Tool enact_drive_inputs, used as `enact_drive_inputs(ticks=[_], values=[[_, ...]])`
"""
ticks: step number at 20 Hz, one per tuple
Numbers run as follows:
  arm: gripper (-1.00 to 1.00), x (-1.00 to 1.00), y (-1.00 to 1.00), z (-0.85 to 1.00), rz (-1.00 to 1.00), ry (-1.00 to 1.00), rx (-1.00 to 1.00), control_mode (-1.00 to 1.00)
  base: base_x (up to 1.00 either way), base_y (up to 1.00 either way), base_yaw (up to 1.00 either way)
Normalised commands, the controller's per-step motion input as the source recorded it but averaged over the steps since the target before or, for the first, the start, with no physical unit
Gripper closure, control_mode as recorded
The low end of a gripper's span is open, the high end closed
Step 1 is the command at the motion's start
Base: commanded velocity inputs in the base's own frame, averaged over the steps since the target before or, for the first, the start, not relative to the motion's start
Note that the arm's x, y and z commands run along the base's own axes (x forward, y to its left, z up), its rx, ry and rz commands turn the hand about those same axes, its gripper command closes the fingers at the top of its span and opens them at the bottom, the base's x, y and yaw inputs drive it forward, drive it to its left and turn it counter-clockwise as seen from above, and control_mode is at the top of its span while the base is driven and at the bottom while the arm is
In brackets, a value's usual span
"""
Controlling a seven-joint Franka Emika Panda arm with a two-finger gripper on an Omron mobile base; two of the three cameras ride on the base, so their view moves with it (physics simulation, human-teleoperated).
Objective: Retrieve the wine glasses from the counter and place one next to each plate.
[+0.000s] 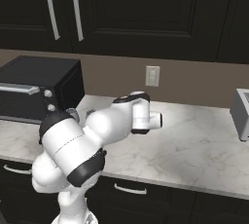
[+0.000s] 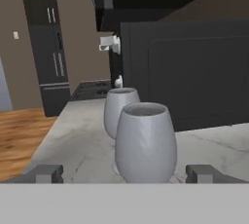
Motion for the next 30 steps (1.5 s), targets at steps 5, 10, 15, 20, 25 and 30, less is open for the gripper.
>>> enact_drive_inputs(ticks=[5,10,15,20,25,30], values=[[-1.0,0.0,0.1,-0.01,0.0,0.0,0.0,-1.0,0.0,0.0,0.0],[-1.0,0.0,0.27,-0.04,0.0,0.0,0.0,-1.0,0.0,0.0,0.0],[-1.0,0.0,0.33,-0.09,0.0,-0.04,-0.01,-1.0,0.0,0.0,0.0],[-1.0,0.0,0.27,-0.16,0.0,-0.09,-0.01,-1.0,0.0,0.0,0.0],[-1.0,0.0,0.05,-0.04,0.02,-0.01,0.0,-1.0,0.0,0.0,0.0],[-1.0,0.0,0.0,-0.08,0.03,0.0,0.0,-1.0,0.0,0.0,0.0]])
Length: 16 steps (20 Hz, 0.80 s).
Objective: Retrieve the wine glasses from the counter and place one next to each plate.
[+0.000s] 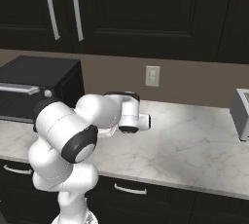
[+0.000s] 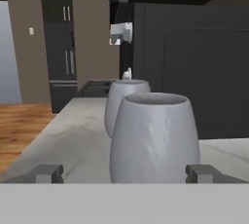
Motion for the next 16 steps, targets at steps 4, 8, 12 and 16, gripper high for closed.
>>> enact_drive_inputs(ticks=[4,8,12,16], values=[[-1.0,0.0,0.0,-0.21,0.03,0.0,0.0,-1.0,0.0,0.0,0.0],[-1.0,0.0,-0.06,-0.11,0.04,0.0,0.0,-1.0,0.0,0.0,0.0],[-1.0,0.0,0.0,-0.08,0.01,0.0,0.0,-1.0,0.0,0.0,0.0],[-1.0,0.0,0.0,-0.09,0.0,0.0,0.0,-1.0,0.0,0.0,0.0]])
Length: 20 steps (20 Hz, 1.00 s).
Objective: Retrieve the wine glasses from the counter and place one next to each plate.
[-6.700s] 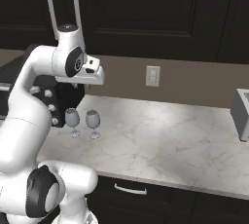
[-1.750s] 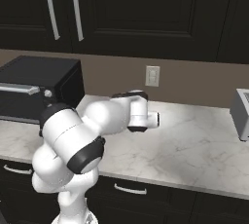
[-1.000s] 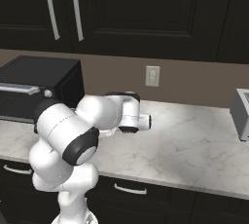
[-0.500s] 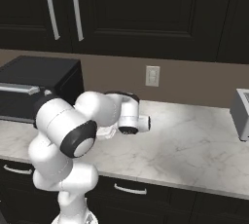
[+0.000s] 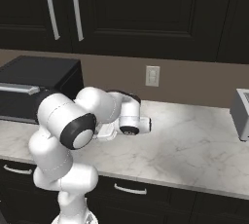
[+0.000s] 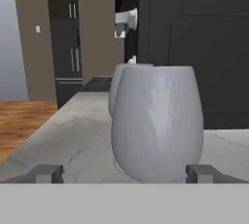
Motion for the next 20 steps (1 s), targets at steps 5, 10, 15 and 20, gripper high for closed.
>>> enact_drive_inputs(ticks=[5,10,15,20], values=[[-1.0,0.0,0.0,-0.18,0.0,0.0,0.0,-1.0,0.0,0.0,0.0],[-1.0,0.02,0.0,-0.2,0.0,0.01,0.0,-1.0,0.0,0.0,0.0],[-1.0,0.07,0.04,-0.1,0.0,0.09,0.0,-1.0,0.0,0.0,0.0],[-1.0,0.18,0.04,-0.08,0.0,0.1,0.0,-1.0,0.0,0.0,0.0]])
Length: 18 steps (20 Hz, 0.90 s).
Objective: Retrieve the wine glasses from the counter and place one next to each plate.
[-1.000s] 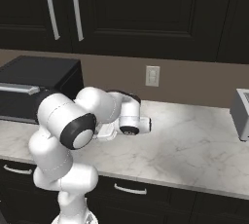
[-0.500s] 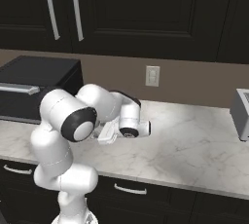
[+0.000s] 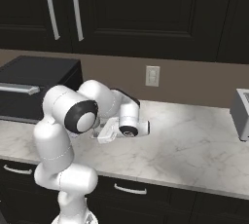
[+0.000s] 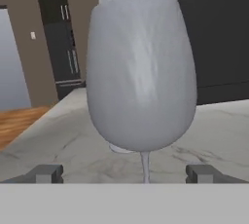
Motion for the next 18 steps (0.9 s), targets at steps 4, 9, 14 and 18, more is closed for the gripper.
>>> enact_drive_inputs(ticks=[4,9,14,18], values=[[-1.0,0.26,0.09,-0.18,0.0,0.13,0.0,-1.0,0.0,0.0,0.0],[-1.0,0.0,0.17,-0.19,0.0,0.06,0.0,-1.0,0.0,0.0,0.0],[-1.0,0.16,0.08,-0.23,0.0,0.01,0.0,-1.0,0.0,0.0,0.0],[-1.0,0.27,0.0,-0.17,0.0,0.0,0.0,-1.0,0.0,0.0,0.0]])
